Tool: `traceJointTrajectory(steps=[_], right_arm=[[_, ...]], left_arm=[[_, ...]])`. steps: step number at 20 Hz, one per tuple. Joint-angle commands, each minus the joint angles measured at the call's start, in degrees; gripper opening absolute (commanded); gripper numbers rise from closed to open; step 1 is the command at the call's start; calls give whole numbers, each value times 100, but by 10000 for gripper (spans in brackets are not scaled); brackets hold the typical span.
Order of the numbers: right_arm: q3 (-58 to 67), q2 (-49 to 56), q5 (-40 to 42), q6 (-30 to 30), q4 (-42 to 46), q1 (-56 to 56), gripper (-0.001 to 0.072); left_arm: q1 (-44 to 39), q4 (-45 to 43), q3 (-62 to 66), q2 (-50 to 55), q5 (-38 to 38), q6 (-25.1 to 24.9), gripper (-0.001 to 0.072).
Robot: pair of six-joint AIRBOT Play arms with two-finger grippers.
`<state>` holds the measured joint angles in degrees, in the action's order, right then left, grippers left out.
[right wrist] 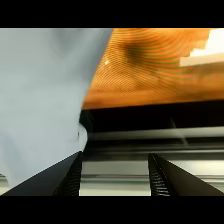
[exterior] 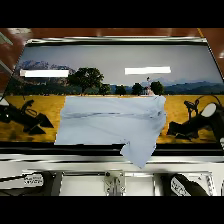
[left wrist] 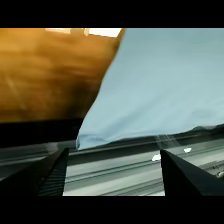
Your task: Fold the shirts.
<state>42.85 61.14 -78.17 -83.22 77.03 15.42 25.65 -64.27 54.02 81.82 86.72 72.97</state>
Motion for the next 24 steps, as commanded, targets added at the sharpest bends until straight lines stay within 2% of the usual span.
traceJointTrajectory(steps=[1, 6, 8, 11, 13, 14, 15, 16, 18, 21, 24], right_arm=[[-820, -754, -48, 173, -356, 485, 536], [-841, -780, 186, 173, -981, 483, 536], [-841, -780, 286, 173, -1008, 483, 536], [-841, -780, 367, 170, -1008, 483, 536], [-846, -780, 354, 170, -1005, 483, 536], [-848, -778, 352, 168, -986, 481, 536], [-850, -778, 352, 160, -927, 481, 536], [-894, -778, 363, 157, -874, 481, 536], [-1139, -778, 426, 140, -907, 424, 537], [-1659, -778, 876, 57, -1104, -76, 537], [-2020, -774, 1707, -407, -1167, -566, 537]], left_arm=[[483, -4, -1180, -448, -144, -461, 690], [527, 127, -1543, -431, -789, -483, 689], [525, 173, -1692, -420, -1008, -479, 689], [481, 737, -2133, -420, -1554, -481, 688], [339, 778, -2315, -420, -1910, -361, 660], [291, 778, -2337, -420, -2039, -208, 550], [275, 782, -2326, -422, -2122, -98, 344], [282, 793, -2304, -428, -2131, -39, 210], [284, 793, -2212, -450, -2057, -50, 61], [280, 796, -2000, -649, -1921, -94, 39], [280, 798, -1910, -1027, -1816, -92, 39]])
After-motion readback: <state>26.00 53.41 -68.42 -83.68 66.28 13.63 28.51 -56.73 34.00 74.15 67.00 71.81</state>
